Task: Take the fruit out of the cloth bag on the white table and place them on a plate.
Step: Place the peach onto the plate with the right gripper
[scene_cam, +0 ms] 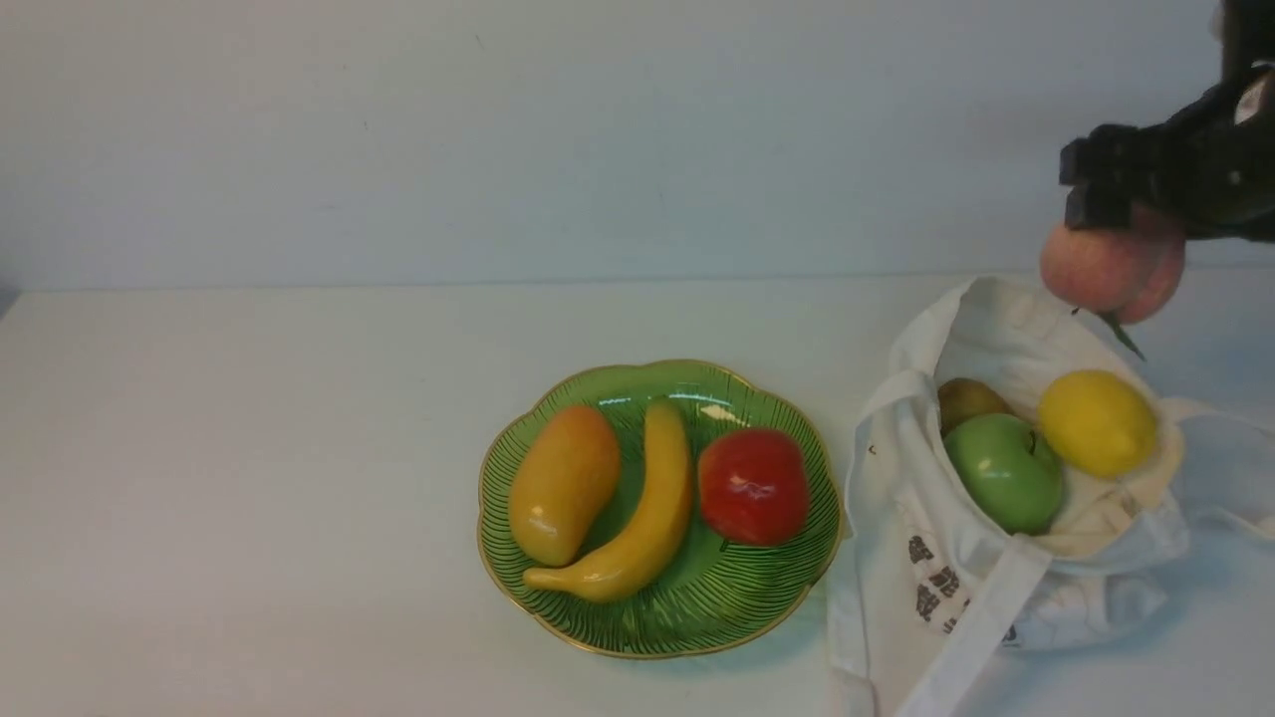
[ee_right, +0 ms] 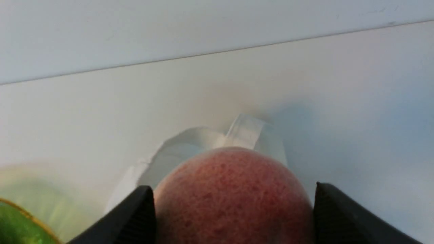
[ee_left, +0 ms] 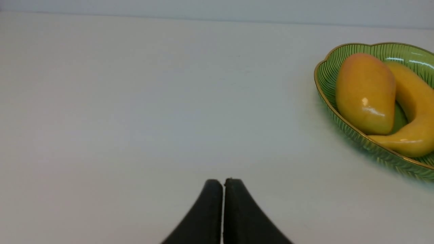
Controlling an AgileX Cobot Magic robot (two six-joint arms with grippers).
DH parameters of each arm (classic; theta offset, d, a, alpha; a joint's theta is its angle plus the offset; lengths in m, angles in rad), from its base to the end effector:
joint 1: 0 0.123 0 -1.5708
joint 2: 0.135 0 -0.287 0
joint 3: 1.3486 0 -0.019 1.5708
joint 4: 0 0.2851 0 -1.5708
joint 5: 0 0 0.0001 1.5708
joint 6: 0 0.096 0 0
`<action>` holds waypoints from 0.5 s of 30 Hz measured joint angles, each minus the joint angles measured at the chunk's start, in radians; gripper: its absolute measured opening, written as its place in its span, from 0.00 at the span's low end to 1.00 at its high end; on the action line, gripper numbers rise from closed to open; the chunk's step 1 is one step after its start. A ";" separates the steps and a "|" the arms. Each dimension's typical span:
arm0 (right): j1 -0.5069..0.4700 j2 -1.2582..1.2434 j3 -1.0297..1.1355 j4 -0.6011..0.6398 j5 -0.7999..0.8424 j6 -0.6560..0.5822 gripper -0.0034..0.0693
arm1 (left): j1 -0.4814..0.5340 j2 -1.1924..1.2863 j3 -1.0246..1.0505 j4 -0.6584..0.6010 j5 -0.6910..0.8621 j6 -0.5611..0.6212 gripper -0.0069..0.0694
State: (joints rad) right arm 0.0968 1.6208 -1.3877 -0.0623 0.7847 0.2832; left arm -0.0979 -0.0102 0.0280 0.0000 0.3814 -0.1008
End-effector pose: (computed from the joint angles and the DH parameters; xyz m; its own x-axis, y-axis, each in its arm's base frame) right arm 0.3935 0.0340 0.3055 -0.7916 0.1608 -0.5895 0.1205 0.9869 0.1074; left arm 0.0892 -0.0088 0.1679 -0.3138 -0.0703 -0.9469 0.0665 0.9932 -0.0958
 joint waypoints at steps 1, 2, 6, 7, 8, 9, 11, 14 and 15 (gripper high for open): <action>0.001 -0.018 0.000 0.026 0.010 -0.015 0.79 | 0.000 0.000 0.000 0.000 0.000 0.000 0.08; 0.006 -0.030 0.000 0.062 0.019 -0.039 0.79 | 0.000 0.000 0.000 0.000 0.000 0.000 0.08; 0.076 -0.035 -0.001 0.218 0.056 -0.154 0.79 | 0.000 0.000 0.000 0.000 0.000 0.000 0.08; 0.117 -0.021 -0.001 0.274 0.063 -0.198 0.79 | 0.000 0.000 0.000 0.000 0.000 0.000 0.08; 0.148 -0.007 -0.001 0.314 0.065 -0.234 0.79 | 0.000 0.000 0.000 0.000 0.000 0.000 0.08; 0.154 -0.004 -0.001 0.314 0.065 -0.234 0.79 | 0.000 0.000 0.000 0.000 0.000 0.000 0.08; 0.226 0.037 -0.001 0.367 0.065 -0.291 0.79 | 0.000 0.000 0.000 0.000 0.000 0.000 0.08; 0.323 0.105 -0.001 0.386 0.058 -0.342 0.79 | 0.000 0.000 0.000 0.000 0.000 0.000 0.08; 0.347 0.123 -0.001 0.389 0.053 -0.353 0.79 | 0.000 0.000 0.000 0.000 0.000 0.000 0.08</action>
State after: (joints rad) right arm 0.4441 1.7441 -1.3887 0.3263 0.8377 -0.0696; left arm -0.0979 -0.0102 0.0280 0.0000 0.3814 -0.1008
